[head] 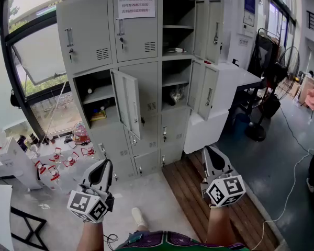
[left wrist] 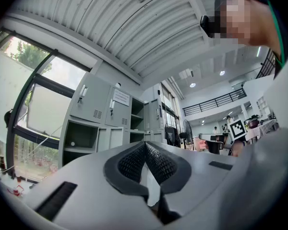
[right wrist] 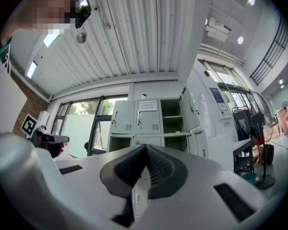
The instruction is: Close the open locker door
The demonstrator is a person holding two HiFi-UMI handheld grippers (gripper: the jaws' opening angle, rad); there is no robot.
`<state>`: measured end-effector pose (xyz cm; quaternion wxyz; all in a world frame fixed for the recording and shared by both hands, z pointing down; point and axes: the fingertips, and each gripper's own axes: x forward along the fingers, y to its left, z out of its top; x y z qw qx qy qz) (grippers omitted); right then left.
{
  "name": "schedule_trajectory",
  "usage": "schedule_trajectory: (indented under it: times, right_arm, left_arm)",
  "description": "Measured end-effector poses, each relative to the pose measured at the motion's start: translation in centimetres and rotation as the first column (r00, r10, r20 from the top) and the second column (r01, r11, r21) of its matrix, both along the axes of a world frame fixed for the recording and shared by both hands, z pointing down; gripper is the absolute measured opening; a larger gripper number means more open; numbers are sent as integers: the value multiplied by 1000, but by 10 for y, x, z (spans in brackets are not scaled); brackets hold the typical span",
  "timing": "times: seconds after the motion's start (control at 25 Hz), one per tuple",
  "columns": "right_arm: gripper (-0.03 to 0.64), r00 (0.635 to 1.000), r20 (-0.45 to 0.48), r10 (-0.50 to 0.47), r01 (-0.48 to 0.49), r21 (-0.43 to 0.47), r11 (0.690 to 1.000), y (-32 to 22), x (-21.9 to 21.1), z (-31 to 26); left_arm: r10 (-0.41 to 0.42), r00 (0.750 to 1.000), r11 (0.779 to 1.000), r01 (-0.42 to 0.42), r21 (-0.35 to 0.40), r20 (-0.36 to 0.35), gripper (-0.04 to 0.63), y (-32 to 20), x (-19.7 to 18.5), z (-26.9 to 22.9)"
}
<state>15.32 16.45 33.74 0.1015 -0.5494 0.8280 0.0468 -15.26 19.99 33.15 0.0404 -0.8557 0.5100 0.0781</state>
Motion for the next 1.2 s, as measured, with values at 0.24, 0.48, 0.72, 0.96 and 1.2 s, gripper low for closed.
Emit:
schedule_trajectory:
  times: [0.24, 0.48, 0.72, 0.96, 1.2]
  right_arm:
    - [5, 1000, -5, -6, 6, -3, 1000, 7, -7, 2]
    - [5, 1000, 0, -11, 11, 1, 1000, 15, -9, 3]
    - [6, 1000, 9, -29, 29, 2, 1000, 15, -14, 6]
    - [6, 997, 24, -68, 68, -18, 998, 4, -23, 6]
    - [6, 996, 17, -82, 83, -24, 996, -31, -34, -3]
  left_arm:
    - [-9, 1000, 1000, 9, -15, -5, 20, 3, -5, 3]
    - [6, 1000, 1000, -6, -9, -4, 20, 10, 0, 0]
    - [1, 1000, 1000, -1, -9, -6, 20, 11, -1, 1]
    - [-11, 1000, 1000, 11, -27, -14, 20, 3, -5, 2]
    - [-42, 999, 999, 42, -31, 0, 20, -32, -21, -1]
